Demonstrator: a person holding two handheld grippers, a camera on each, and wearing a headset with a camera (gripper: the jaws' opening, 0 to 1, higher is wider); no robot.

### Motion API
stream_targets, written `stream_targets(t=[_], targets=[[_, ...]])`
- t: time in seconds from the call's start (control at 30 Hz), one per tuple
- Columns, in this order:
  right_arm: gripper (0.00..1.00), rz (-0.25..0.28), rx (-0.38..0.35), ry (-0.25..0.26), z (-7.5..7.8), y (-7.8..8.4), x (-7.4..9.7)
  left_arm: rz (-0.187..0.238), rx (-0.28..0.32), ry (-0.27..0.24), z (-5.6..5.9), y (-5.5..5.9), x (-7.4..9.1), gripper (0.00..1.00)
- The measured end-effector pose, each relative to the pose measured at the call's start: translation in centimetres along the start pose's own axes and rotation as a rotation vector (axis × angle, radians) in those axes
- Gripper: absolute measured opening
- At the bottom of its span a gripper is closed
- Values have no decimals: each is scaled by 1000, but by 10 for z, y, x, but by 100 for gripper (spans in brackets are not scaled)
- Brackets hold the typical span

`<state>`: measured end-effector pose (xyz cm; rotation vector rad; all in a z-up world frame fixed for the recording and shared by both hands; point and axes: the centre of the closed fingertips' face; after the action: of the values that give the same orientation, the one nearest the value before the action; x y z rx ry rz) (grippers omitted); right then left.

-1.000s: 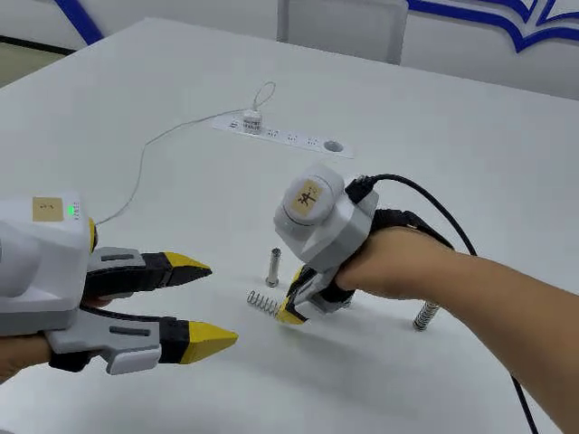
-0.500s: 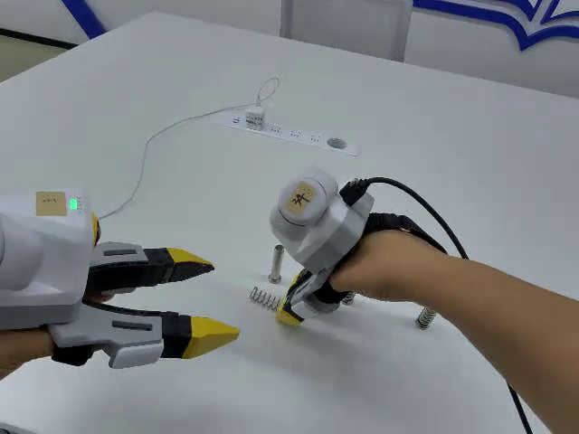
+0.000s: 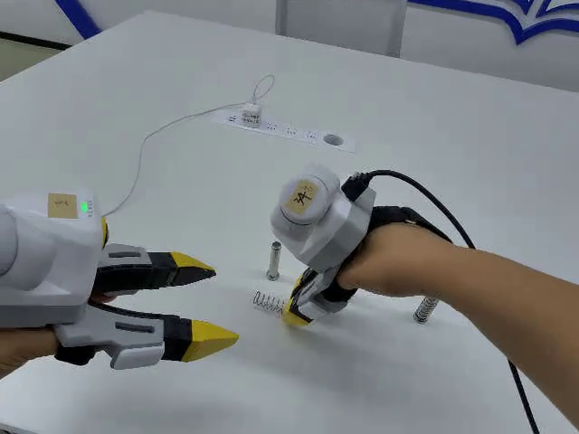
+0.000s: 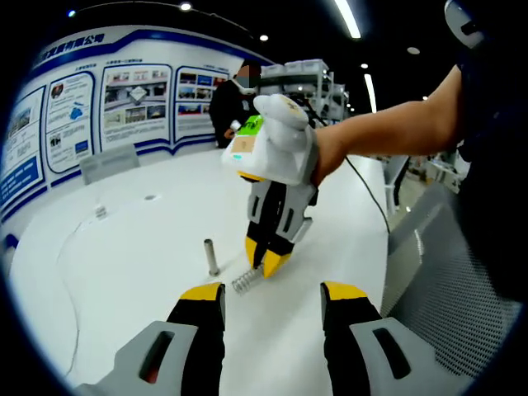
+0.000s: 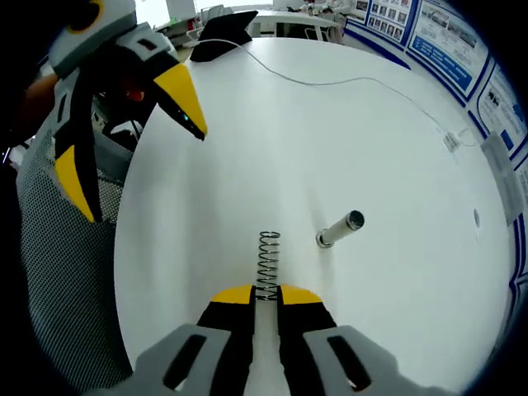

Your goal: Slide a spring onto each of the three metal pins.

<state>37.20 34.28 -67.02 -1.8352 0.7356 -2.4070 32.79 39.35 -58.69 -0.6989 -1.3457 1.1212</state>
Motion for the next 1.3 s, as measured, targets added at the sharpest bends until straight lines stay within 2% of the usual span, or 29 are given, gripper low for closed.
stream_targets(t=[0.13,0.3,0.53,0.6,0.73,1.3], targets=[[11,18,39,-21,-6,-1,19,-33,-13,25,-1,1,-8,47],[11,47,84,-36,-15,-6,45,-50,-36,56,0,-5,-16,46],[11,80,159,-36,-24,-10,66,-66,-73,92,7,-11,-25,42],[11,93,204,-45,-27,-11,69,-70,-84,99,9,-12,-25,40],[11,119,238,-53,-32,-15,74,-80,-106,116,14,-13,-27,36],[11,165,329,-69,-43,-19,84,-82,-138,155,26,-13,-32,22]])
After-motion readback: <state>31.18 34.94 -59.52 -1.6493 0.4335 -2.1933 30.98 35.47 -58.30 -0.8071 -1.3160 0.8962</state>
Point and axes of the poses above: the centre of the closed fingertips' face, and the gripper's own axes: x roughly backward along the fingers, z roughly to its right, y roughly out of its underside, and after that the axes turned 12 degrees about y, right-handed
